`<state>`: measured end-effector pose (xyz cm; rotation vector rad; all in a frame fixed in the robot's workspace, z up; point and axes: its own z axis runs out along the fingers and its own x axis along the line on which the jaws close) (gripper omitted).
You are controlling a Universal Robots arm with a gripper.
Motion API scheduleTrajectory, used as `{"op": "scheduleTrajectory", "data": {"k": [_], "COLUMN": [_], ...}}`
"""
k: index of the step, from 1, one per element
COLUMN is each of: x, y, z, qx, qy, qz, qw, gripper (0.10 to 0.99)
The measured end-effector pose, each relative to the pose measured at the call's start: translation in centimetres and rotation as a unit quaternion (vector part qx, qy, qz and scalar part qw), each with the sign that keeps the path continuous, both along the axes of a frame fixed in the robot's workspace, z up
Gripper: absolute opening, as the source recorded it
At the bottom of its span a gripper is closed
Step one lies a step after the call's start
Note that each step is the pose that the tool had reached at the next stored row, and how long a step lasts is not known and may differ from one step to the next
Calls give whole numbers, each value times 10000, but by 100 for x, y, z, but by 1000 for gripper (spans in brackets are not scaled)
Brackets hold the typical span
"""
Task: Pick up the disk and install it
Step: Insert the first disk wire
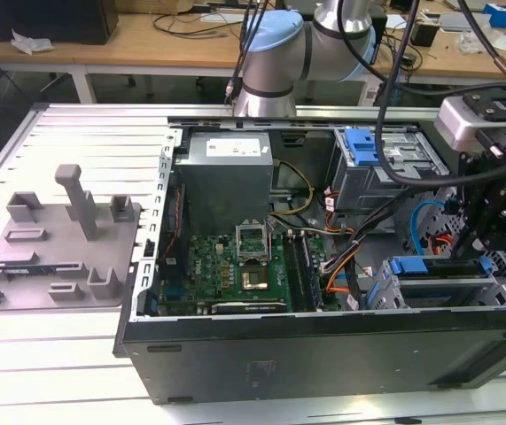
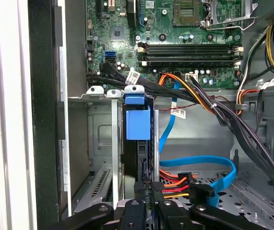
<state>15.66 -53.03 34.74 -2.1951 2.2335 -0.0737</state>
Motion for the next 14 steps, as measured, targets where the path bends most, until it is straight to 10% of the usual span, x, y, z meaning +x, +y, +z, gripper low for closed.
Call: {"op": "scheduleTrajectory", "data": {"k": [14], "x": [11], "y": [0], "z": [-37], "qx": [1], "qy": [0], "qz": [1], "qw": [10000], "gripper": [169]}}
